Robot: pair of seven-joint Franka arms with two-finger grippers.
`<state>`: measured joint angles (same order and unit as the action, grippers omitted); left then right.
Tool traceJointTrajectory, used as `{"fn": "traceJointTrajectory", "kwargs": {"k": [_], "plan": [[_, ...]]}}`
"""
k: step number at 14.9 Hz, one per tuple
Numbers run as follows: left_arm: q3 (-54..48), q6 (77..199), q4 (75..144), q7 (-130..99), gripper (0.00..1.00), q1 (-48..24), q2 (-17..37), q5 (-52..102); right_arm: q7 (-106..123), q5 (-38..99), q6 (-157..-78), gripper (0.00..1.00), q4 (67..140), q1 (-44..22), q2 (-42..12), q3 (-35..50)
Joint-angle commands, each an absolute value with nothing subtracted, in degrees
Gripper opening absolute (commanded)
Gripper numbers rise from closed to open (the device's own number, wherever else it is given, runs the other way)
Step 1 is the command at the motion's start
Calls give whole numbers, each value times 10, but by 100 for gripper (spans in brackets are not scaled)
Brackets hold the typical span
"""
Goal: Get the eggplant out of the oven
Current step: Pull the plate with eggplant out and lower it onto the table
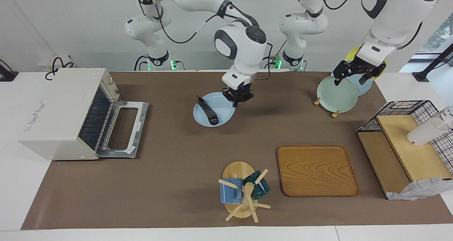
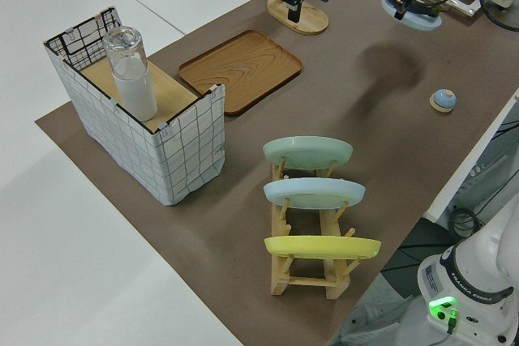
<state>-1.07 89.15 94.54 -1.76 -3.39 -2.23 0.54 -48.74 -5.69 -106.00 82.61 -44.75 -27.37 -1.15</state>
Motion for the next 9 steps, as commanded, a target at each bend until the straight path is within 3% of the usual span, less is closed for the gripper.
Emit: {"fn": "traceJointTrajectory", "kwargs": {"k": [1,3,9], "plan": [[-11,888,947,-11,100,-30,-28,9,-531,-31,-1089,0,776,-451,-316,-12],[-12,888,947,-11,100,-29,-28,9,-530,-31,-1105,0,801,-455,-314,-11],[-11,888,948,-11,100,-30,-28,9,-537,-14,-1254,0,946,-459,-276,1]]}}
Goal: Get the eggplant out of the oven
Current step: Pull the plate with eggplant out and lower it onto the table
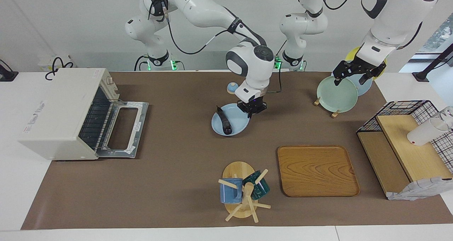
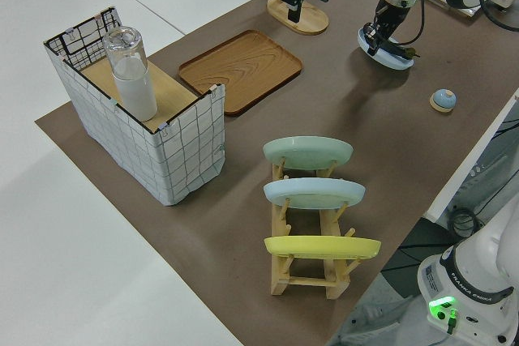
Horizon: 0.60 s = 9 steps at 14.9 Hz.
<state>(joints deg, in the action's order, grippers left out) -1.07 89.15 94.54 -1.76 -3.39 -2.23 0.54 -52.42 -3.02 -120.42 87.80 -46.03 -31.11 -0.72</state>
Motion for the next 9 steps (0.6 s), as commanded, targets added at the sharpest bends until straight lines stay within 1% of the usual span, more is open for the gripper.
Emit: {"fn": "traceJointTrajectory", "kwargs": {"k": [1,3,4,5,7,9], "plan": [[-12,888,947,-11,100,-29,-28,9,-537,-13,-1265,0,955,-458,-273,1],[-12,888,947,-11,100,-30,-28,9,-537,-10,-1273,0,954,-457,-273,1],[-11,888,948,-11,100,-30,-28,9,-536,-11,-1280,3,950,-456,-275,1],[-12,888,947,-11,100,-30,-28,9,-534,-11,-1281,21,942,-455,-276,1],[-12,888,947,-11,100,-30,-28,9,-532,-12,-1271,28,915,-452,-278,0],[-12,888,948,-11,100,-30,-28,9,-527,-21,-1242,34,892,-448,-279,-3]]}}
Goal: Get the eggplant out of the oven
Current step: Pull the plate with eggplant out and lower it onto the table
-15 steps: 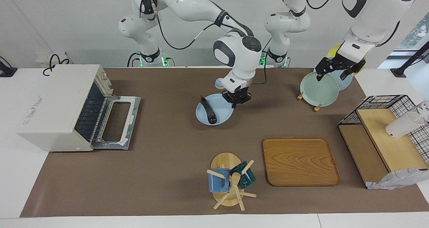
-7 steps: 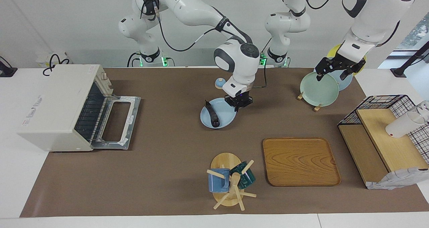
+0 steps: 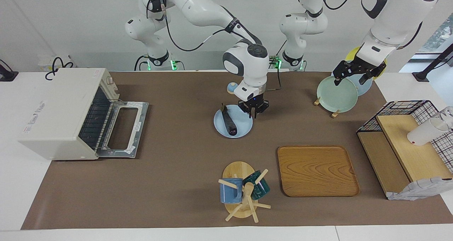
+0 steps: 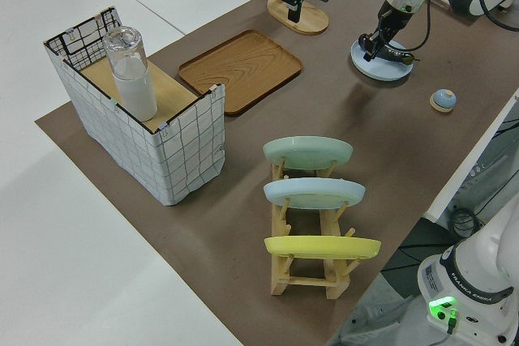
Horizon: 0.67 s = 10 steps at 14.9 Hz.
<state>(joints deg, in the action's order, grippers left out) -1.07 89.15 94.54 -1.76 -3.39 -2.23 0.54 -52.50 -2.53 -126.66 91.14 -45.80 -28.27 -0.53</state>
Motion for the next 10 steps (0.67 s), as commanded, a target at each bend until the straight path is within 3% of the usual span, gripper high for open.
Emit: {"fn": "traceJointTrajectory", "kwargs": {"k": [1,5,6,7,10], "plan": [[-12,888,947,-11,100,-30,-28,9,-517,-24,-1218,34,882,-439,-275,-5],[-12,887,947,-11,100,-34,-33,9,-414,-35,-1110,28,889,-353,-228,-9],[-12,889,947,-11,100,-35,-33,9,-388,-37,-1085,19,900,-325,-215,-9],[-12,884,947,-11,100,-35,-33,9,-352,-51,-1071,0,922,-302,-201,-9],[-12,876,949,-15,100,-35,-36,9,-232,-102,-1078,0,1010,-233,-151,-9]]}}
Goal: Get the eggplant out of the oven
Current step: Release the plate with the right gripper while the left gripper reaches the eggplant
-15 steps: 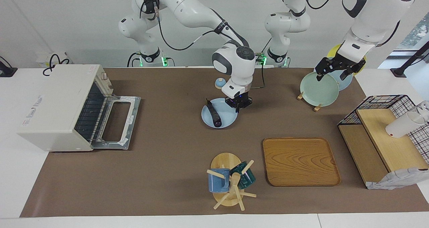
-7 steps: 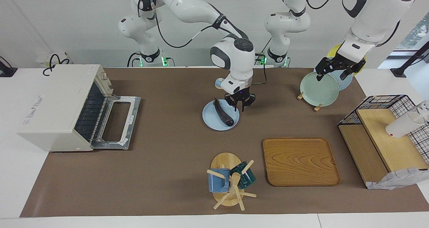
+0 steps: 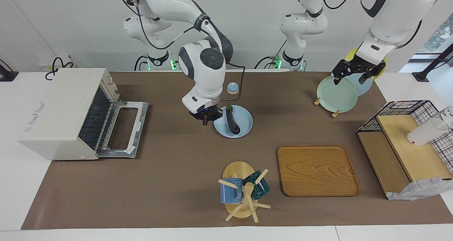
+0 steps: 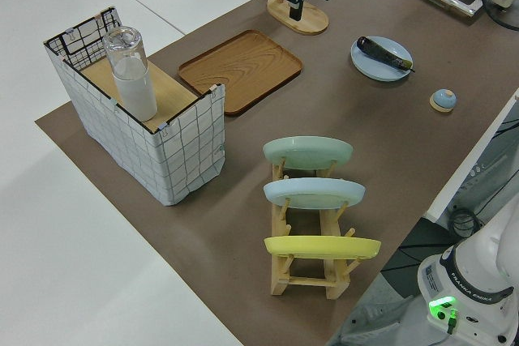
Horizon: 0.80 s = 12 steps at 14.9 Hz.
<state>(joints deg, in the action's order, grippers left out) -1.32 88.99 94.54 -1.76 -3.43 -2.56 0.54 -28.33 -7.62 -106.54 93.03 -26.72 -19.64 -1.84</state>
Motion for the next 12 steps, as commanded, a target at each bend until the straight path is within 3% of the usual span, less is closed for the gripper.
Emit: {"fn": "traceJointTrajectory", "kwargs": {"k": [1,3,6,8,12], "plan": [[-12,879,951,-17,100,-33,-37,9,-236,-102,-1079,0,1023,-216,-148,-8],[-12,880,956,-17,100,-33,-38,9,-232,-102,-1098,0,1063,-178,-135,-8],[-18,902,969,-46,100,-40,-40,11,-229,-104,-1185,0,1151,-133,-113,-9],[-19,921,990,-98,100,-80,-38,22,-228,-107,-1243,0,1192,-113,-106,-9],[-19,1019,1036,-170,100,-148,-12,64,-213,-120,-1288,0,1238,-85,-96,-9]]}}
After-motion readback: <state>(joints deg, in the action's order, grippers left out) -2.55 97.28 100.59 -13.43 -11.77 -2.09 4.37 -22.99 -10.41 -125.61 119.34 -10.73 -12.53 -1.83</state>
